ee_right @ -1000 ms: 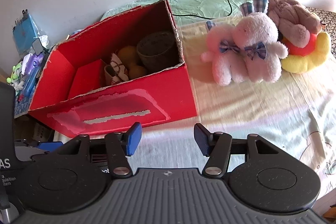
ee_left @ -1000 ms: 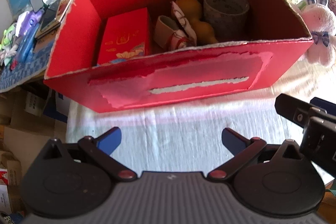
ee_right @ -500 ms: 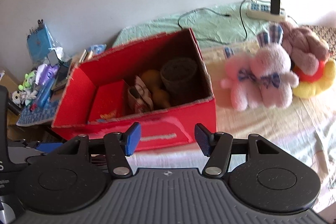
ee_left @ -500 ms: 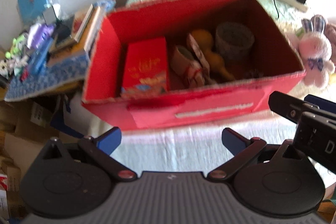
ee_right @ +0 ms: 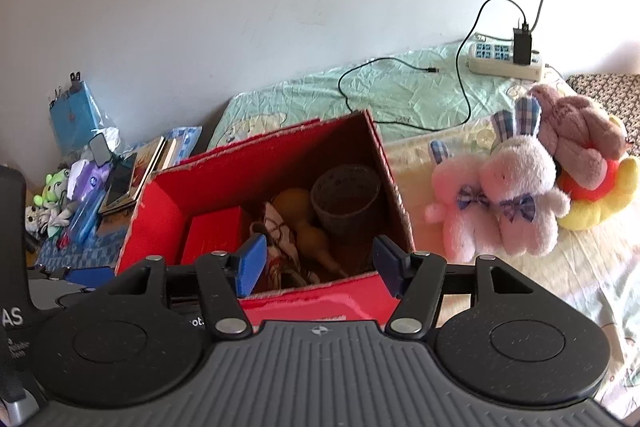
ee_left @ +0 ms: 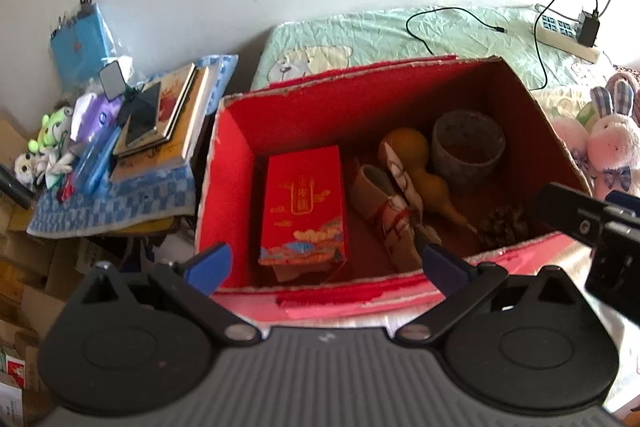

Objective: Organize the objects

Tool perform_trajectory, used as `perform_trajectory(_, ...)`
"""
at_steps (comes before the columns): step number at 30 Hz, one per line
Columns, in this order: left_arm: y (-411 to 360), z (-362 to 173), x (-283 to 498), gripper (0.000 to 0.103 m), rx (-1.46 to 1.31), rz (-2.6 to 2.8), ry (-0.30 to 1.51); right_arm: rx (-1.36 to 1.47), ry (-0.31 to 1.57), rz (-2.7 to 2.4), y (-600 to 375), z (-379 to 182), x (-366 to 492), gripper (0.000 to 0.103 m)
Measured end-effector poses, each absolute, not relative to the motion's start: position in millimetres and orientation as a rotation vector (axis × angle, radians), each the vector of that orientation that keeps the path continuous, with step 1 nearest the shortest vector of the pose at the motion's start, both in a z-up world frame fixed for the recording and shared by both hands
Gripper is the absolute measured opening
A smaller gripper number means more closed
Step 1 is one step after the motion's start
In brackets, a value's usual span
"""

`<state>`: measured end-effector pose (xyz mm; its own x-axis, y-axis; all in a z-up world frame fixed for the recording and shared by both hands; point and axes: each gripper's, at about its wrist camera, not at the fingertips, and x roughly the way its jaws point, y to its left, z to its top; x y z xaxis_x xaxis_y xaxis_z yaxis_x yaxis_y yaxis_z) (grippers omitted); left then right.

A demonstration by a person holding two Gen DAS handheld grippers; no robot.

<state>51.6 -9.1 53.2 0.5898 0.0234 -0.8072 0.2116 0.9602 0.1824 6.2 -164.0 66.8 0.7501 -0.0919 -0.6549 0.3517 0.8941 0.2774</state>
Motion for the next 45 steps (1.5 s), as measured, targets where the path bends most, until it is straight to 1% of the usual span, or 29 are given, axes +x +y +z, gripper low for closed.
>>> perform_trajectory(7, -12, 44, 63, 0.102, 0.291, -0.123, 0.913, 0.411, 0.671, -0.269, -170, 63, 12, 0.062)
perform_trajectory(18, -8, 34, 80, 0.102, 0.233, -0.139, 0.957, 0.413, 0.658, -0.263, -171, 54, 30, 0.061)
perform_trajectory(30, 8, 30, 93, 0.102, 0.19, -0.136, 0.975, 0.411, 0.682, -0.258, -162, 42, 50, 0.057)
perform_trajectory(45, 9, 24, 103, 0.102, 0.19, -0.181, 0.939, 0.386, 0.683, -0.255, -162, 33, 66, 0.055)
